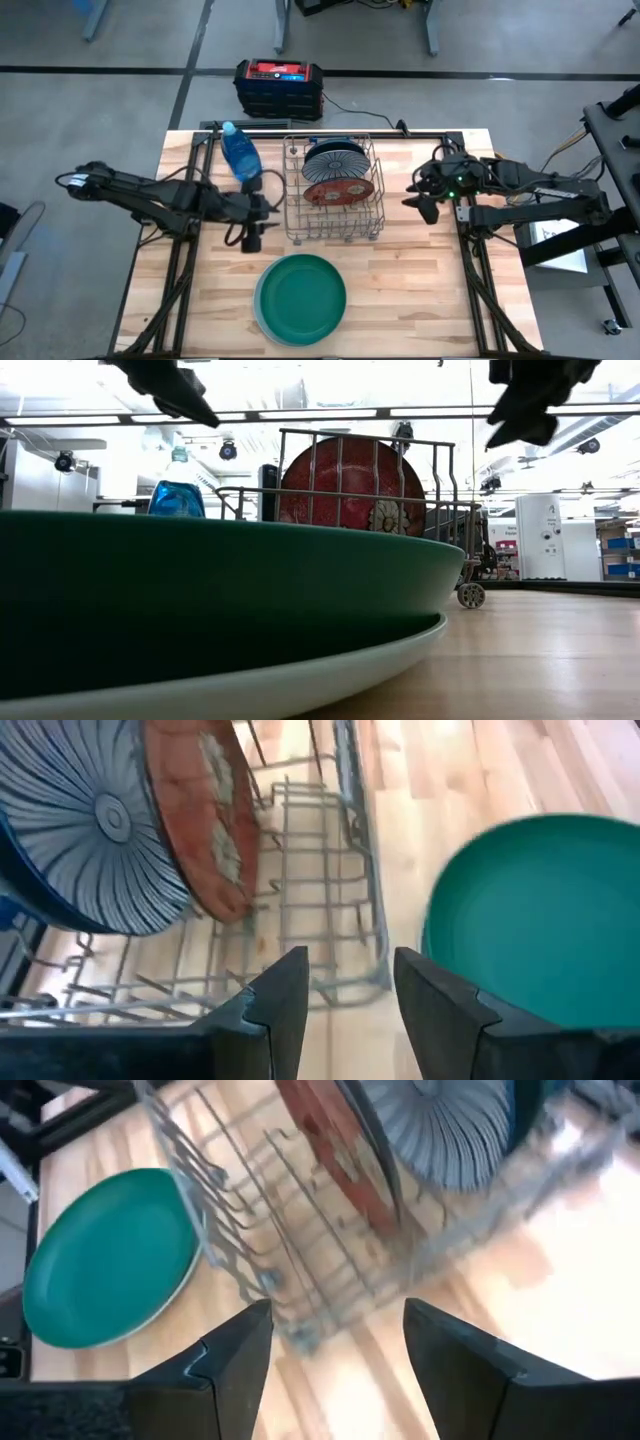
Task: Sort dishes
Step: Put the green plate into the gray dishwasher rack
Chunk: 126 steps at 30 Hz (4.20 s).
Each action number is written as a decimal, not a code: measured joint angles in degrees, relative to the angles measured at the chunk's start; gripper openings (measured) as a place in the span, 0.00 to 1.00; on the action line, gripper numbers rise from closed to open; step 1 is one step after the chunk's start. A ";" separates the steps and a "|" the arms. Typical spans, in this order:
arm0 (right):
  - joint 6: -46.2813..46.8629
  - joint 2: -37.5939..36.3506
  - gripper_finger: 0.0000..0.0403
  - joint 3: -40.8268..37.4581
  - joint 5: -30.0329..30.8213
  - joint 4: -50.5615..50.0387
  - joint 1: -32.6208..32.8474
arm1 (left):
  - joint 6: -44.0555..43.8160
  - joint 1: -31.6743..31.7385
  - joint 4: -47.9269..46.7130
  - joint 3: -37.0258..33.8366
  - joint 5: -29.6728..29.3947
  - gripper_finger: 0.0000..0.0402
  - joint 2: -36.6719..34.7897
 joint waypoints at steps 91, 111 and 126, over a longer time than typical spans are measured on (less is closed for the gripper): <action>46.09 68.20 0.01 26.19 25.74 24.15 37.29 | -35.48 -31.88 6.33 -6.64 -0.08 0.29 20.87; 13.30 49.21 0.00 26.39 46.44 21.07 42.87 | -23.16 -46.04 -7.52 12.96 -21.45 0.29 17.11; -61.78 30.31 0.00 29.12 59.92 38.36 36.96 | -10.13 -51.64 -13.76 20.82 -36.67 0.29 18.05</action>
